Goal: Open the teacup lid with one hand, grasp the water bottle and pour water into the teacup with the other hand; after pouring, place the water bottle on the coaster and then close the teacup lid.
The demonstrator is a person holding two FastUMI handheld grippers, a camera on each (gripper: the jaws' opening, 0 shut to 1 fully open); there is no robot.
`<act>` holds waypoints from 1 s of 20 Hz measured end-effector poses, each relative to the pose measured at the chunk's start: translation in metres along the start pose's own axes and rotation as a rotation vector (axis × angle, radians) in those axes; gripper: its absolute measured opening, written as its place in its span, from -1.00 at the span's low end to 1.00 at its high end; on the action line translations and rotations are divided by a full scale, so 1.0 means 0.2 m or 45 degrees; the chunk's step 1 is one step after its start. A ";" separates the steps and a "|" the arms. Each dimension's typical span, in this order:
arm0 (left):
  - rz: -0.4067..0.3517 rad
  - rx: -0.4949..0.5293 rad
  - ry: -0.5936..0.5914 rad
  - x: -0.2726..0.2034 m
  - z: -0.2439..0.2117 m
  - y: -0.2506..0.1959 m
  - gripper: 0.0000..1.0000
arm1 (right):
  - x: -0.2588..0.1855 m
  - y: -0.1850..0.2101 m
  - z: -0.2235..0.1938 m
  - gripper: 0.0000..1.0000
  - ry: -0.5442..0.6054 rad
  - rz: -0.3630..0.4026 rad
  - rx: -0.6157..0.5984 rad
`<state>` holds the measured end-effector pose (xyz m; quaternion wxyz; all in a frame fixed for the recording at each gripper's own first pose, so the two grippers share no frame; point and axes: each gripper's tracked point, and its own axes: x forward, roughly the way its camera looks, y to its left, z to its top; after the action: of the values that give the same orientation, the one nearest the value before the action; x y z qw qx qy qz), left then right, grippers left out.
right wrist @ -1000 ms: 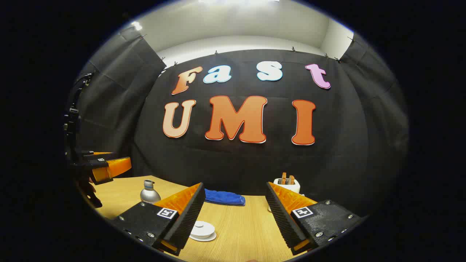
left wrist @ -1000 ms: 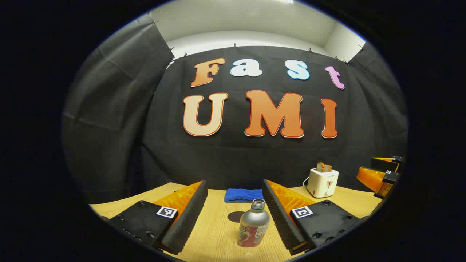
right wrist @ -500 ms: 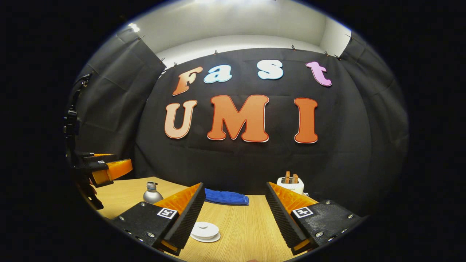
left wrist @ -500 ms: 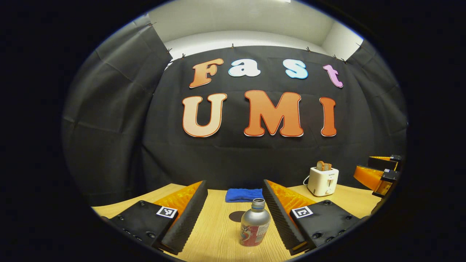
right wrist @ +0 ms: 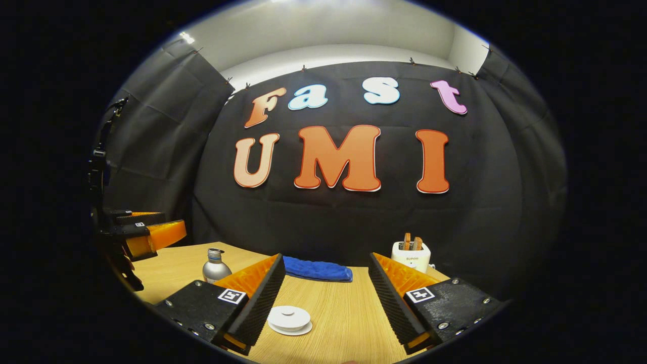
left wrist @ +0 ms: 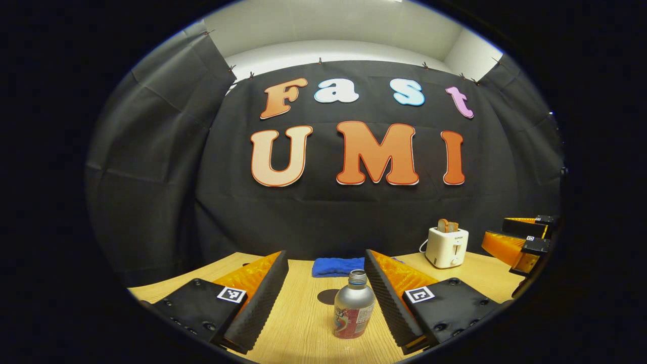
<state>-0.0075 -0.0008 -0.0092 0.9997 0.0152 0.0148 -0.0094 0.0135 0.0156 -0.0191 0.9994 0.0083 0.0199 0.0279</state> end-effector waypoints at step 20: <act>0.005 0.064 0.132 -0.04 -0.26 0.05 0.96 | 0.23 0.39 -0.64 0.60 0.415 0.242 -0.021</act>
<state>-0.0167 0.0114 -0.0613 0.9969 0.0406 0.0664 -0.0069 0.0501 0.0990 -0.1481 0.9758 -0.0025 0.1804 0.1233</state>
